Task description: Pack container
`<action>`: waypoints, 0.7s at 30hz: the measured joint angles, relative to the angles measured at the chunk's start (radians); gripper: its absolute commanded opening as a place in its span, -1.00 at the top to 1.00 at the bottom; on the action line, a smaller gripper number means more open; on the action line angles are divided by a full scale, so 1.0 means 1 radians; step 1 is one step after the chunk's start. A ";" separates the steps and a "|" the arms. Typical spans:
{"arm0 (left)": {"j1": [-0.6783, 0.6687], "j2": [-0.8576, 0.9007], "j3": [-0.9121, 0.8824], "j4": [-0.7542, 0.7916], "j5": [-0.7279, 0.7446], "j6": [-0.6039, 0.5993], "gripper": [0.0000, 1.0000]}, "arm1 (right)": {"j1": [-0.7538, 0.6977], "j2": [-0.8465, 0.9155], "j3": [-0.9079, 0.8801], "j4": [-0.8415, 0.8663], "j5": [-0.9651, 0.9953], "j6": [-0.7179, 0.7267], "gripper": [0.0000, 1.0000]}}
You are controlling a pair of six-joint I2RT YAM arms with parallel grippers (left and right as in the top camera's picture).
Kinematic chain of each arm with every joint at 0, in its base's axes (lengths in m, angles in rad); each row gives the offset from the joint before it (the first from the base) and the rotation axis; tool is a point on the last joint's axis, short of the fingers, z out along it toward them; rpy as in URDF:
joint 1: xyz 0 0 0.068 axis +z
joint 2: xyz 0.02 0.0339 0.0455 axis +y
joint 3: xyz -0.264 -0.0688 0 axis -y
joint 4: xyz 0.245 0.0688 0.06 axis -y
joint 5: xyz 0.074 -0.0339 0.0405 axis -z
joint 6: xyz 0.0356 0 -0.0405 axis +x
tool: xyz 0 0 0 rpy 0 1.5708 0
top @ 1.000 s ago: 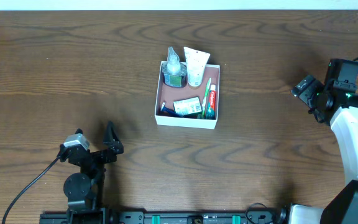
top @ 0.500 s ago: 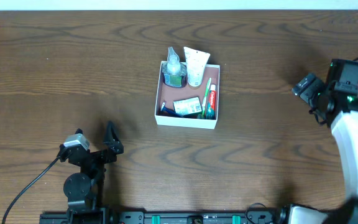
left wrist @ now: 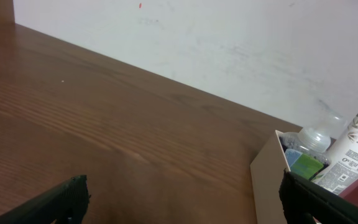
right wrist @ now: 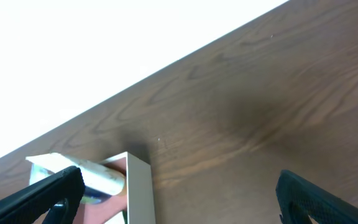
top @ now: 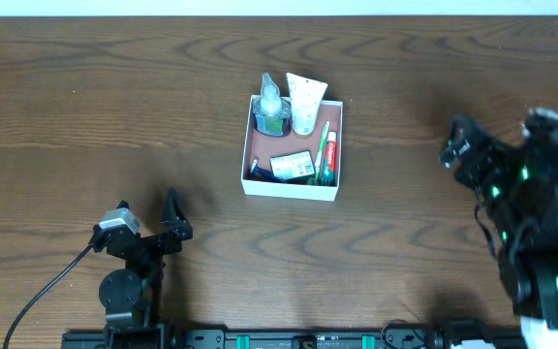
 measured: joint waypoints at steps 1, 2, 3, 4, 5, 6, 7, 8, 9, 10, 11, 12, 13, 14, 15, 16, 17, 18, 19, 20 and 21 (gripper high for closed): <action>0.000 0.000 0.000 0.000 0.000 0.000 -0.96 | 0.000 -0.039 -0.044 0.016 0.004 0.000 -0.98; 0.000 0.000 0.000 0.000 0.000 0.000 -0.96 | 0.000 -0.062 -0.077 0.027 0.010 0.000 -0.99; 0.000 0.000 0.000 0.000 0.000 0.000 -0.96 | 0.000 -0.096 -0.131 0.068 0.019 0.000 -0.98; 0.000 0.000 0.000 0.000 0.000 0.000 -0.96 | 0.000 -0.126 -0.184 0.108 0.026 0.000 -0.98; 0.000 0.000 0.000 -0.001 0.000 0.000 -0.96 | 0.000 -0.149 -0.224 0.151 0.029 0.000 -0.98; 0.000 0.000 0.000 -0.001 0.000 0.000 -0.96 | 0.000 -0.183 -0.286 0.208 0.034 0.000 -0.98; 0.000 0.000 0.000 0.000 0.000 0.000 -0.96 | 0.000 -0.218 -0.344 0.258 0.038 0.000 -0.99; 0.000 0.000 0.001 -0.001 0.000 0.000 -0.96 | 0.000 -0.249 -0.392 0.304 0.040 0.000 -0.98; 0.000 0.000 0.001 0.000 0.000 0.000 -0.96 | -0.001 -0.287 -0.445 0.355 0.040 -0.001 -0.99; 0.000 0.000 0.001 -0.001 0.000 0.001 -0.96 | -0.001 -0.317 -0.483 0.396 0.038 -0.003 -0.99; 0.000 0.000 0.001 -0.001 0.000 0.001 -0.96 | -0.003 -0.357 -0.532 0.447 0.034 -0.012 -0.98; 0.000 0.000 0.001 -0.001 0.000 0.000 -0.96 | -0.004 -0.391 -0.570 0.490 0.024 -0.023 -0.98; 0.000 0.000 0.001 -0.001 0.000 0.001 -0.96 | -0.007 -0.420 -0.600 0.518 0.016 -0.034 -0.99; 0.000 0.000 0.001 -0.001 0.000 0.000 -0.96 | -0.010 -0.458 -0.639 0.555 0.006 -0.051 -0.98; 0.000 0.000 0.001 -0.001 0.000 0.001 -0.96 | -0.010 -0.491 -0.668 0.578 -0.001 -0.066 -0.99; 0.000 0.000 0.001 -0.001 0.000 0.000 -0.96 | -0.011 -0.523 -0.693 0.595 -0.008 -0.082 -0.99; 0.000 0.000 0.001 -0.001 0.000 0.000 -0.96 | -0.013 -0.555 -0.716 0.606 -0.014 -0.099 -0.98; 0.000 0.000 0.001 -0.001 0.000 0.000 -0.96 | -0.014 -0.591 -0.737 0.612 -0.019 -0.117 -0.98; 0.000 0.000 0.001 -0.001 0.000 0.001 -0.96 | -0.016 -0.612 -0.749 0.614 -0.020 -0.131 -0.99; 0.000 0.000 0.001 -0.001 0.000 0.001 -0.96 | -0.017 -0.641 -0.763 0.615 -0.023 -0.150 -0.99; 0.000 0.000 0.001 -0.001 0.000 0.001 -0.96 | -0.020 -0.663 -0.772 0.615 -0.026 -0.166 -0.99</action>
